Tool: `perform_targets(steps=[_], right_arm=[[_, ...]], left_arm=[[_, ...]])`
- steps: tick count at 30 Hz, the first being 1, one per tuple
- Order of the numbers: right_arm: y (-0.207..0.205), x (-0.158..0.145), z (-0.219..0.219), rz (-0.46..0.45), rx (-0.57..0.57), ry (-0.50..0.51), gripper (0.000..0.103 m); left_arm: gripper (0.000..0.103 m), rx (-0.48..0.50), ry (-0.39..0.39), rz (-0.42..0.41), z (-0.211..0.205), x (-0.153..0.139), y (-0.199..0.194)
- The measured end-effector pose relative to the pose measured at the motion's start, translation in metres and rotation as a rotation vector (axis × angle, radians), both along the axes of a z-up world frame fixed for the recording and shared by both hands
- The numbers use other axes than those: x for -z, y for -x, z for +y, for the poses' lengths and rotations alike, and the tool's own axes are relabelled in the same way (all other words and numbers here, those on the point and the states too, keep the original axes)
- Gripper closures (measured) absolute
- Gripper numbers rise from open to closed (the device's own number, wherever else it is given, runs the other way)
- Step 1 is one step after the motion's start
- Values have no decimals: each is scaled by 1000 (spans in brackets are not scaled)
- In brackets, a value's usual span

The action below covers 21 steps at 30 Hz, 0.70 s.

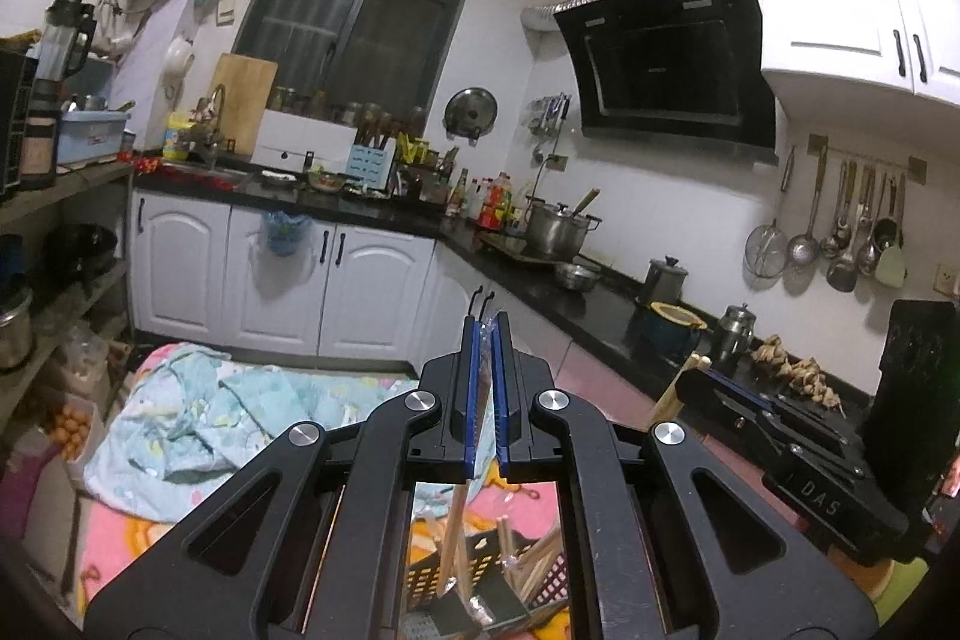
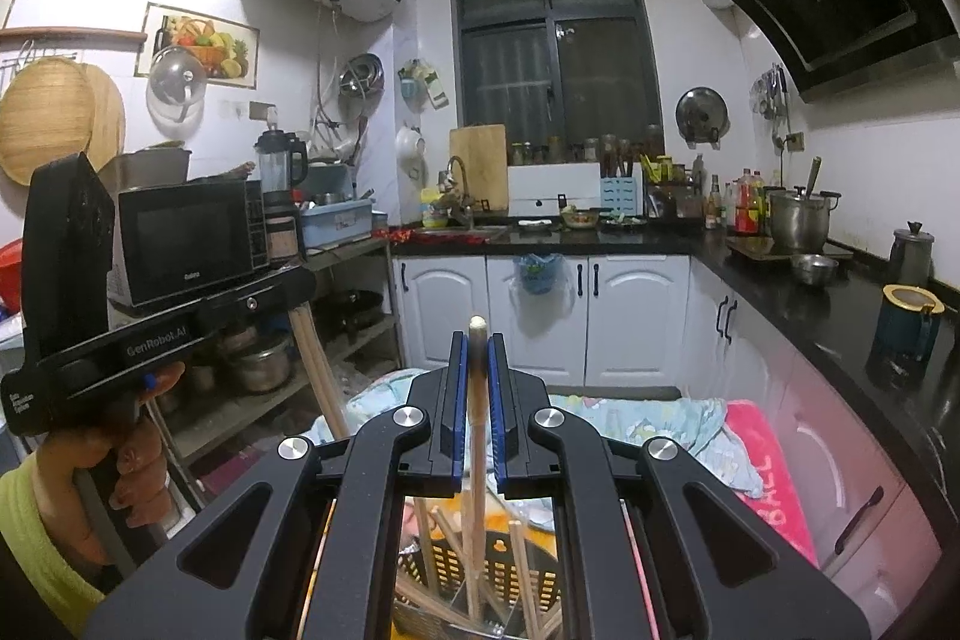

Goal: Organize utensils
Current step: 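Lower the right tool's chopstick into the caddy while the left tool does likewise, then open the right tool to release the chopstick while the left tool opens too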

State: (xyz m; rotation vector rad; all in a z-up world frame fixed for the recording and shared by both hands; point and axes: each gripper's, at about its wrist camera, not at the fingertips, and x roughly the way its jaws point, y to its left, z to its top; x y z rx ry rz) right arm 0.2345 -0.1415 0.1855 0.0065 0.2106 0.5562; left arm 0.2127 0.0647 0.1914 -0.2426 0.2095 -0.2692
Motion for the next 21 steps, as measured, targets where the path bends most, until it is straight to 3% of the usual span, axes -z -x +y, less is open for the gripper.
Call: perform_targets(steps=[19, 20, 21], right_arm=[[-25, 56, 11, 122, 7, 40, 95], [-28, 59, 14, 144, 5, 52, 90], [-30, 62, 15, 165, 20, 64, 84]], left_arm=[[101, 3, -22, 131, -2, 58, -25], [97, -9, -27, 144, -2, 61, -26], [80, -20, -30, 159, -1, 63, -27]])
